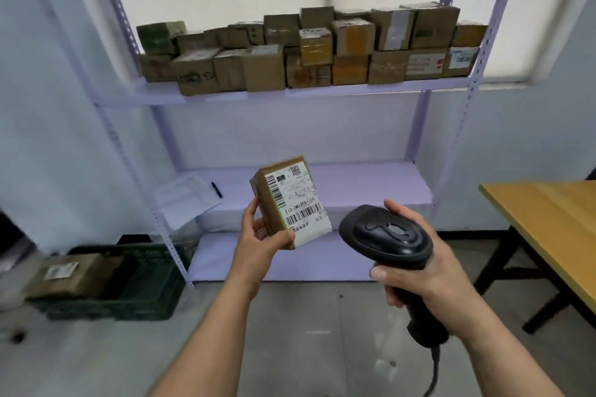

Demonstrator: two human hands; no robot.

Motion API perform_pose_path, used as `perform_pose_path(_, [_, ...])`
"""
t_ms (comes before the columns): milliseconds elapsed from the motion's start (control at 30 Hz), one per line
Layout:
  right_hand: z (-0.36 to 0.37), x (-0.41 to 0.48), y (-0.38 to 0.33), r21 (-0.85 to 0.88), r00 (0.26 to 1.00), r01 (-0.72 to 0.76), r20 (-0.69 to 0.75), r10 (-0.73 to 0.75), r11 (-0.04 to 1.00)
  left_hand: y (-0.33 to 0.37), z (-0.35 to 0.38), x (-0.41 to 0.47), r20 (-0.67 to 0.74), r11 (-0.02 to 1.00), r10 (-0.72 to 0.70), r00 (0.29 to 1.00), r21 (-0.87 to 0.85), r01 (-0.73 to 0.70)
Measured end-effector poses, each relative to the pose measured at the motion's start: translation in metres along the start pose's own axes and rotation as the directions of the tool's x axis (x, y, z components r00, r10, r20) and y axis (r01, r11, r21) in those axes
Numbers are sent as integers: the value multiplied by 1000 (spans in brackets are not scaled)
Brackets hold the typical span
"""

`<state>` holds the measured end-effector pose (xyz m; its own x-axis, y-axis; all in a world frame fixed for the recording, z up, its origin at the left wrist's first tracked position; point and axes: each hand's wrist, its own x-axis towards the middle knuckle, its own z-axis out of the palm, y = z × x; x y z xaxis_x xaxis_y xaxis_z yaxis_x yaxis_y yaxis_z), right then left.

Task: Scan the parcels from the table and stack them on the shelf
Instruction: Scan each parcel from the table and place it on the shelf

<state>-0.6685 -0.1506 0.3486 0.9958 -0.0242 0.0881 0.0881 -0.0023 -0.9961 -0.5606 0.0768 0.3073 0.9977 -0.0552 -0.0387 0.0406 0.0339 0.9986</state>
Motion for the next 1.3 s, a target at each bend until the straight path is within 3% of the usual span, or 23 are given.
perform_pose_path(167, [31,78,-4,-17,995,47,92,-45,999,17,-41,53,-83,997,67,994,-19,-69])
perform_pose_path(367, [41,168,-24,-22,989,115,91,-112,993,60,-58,140,-82,991,132,988,28,-130])
perform_pose_path(767, [32,312,-56,-104,975,219,41,-216,970,137,-47,281,16,981,190,982,24,-190])
perform_pose_path(1033, [28,366,-84,-180,959,258,-71,-274,949,208,-38,369,137,975,216,967,26,-221])
perform_pose_path(1300, [28,405,-97,-234,944,268,-128,-303,934,250,-25,441,189,969,142,972,172,-176])
